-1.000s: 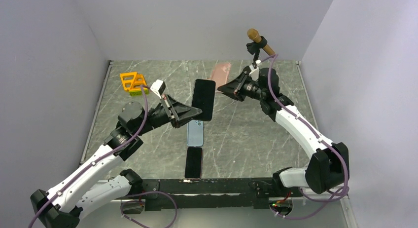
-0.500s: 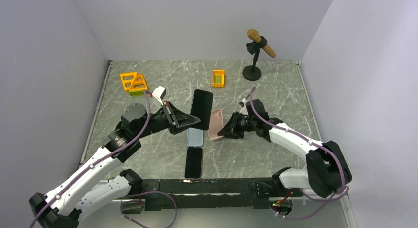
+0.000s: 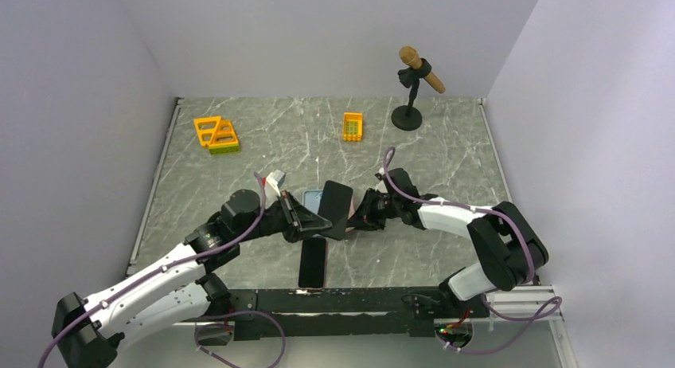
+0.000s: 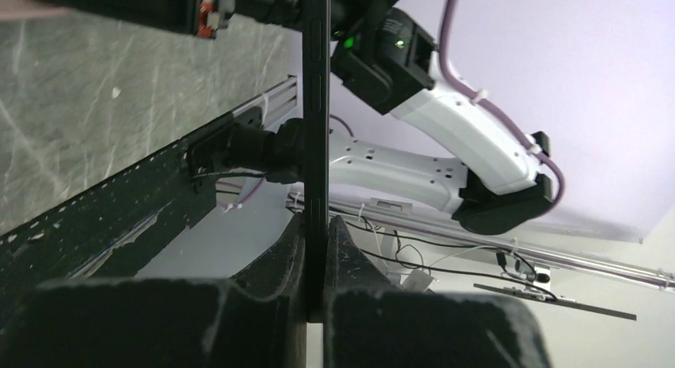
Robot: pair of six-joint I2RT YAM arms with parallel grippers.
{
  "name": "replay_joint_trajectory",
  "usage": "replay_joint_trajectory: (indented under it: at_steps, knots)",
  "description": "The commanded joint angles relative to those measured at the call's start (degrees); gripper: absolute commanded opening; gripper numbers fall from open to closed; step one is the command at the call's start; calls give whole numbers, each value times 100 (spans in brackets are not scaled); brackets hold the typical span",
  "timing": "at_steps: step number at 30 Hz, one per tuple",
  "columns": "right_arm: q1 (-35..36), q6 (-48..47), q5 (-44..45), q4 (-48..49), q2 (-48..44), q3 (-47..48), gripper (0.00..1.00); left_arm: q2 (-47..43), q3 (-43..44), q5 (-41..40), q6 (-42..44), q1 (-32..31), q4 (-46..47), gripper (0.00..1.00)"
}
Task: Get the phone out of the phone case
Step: Place the phone case at the center of the board, then place the phone at the center of the board.
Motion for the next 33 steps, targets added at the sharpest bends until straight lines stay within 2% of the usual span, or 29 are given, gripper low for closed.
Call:
replay_joint_trajectory:
  at_steps: [1,3,4,7,8,10,12,13,16,20,23,30,33]
  knots:
    - [-9,-87,446,671,25,-186,0,-80,-228,-807,-530,-511,788,0]
    - [-14,-103,464,737,90,-186,0,20,-408,-1085,-741,-815,939,0]
    - [-8,-113,396,816,152,-166,6,94,-506,-1224,-838,-1034,1098,0]
    - [-16,-118,225,777,169,-115,35,345,-749,-1697,-1023,-1516,1514,0]
    - [-22,-208,379,423,35,-43,42,448,-824,-1821,-1052,-1627,1591,0]
    - [-67,-537,899,-616,-376,155,63,644,-935,-2039,-1118,-1848,1701,0]
    - [-191,-854,1465,-1812,-925,420,96,795,-1022,-2216,-1226,-2114,1739,0]
    - [-311,-983,1773,-2336,-1191,519,99,860,-1071,-2395,-1272,-2231,1779,0]
    - [-638,-1299,2168,-3449,-1979,693,100,1047,-1285,-2870,-1592,-2602,1902,0]
    - [-853,-1517,2352,-4129,-2648,933,100,1355,-1482,-3567,-2009,-3055,1818,0]
    - [-913,-1443,2288,-4265,-2977,878,100,1599,-1666,-3926,-2254,-3344,1984,0]
    - [-934,-1130,2006,-4175,-3420,421,100,2151,-1916,-3996,-2470,-3496,2545,1]
    - [-932,-1125,2005,-4207,-3531,408,100,2331,-2111,-3990,-2664,-3510,2890,8]
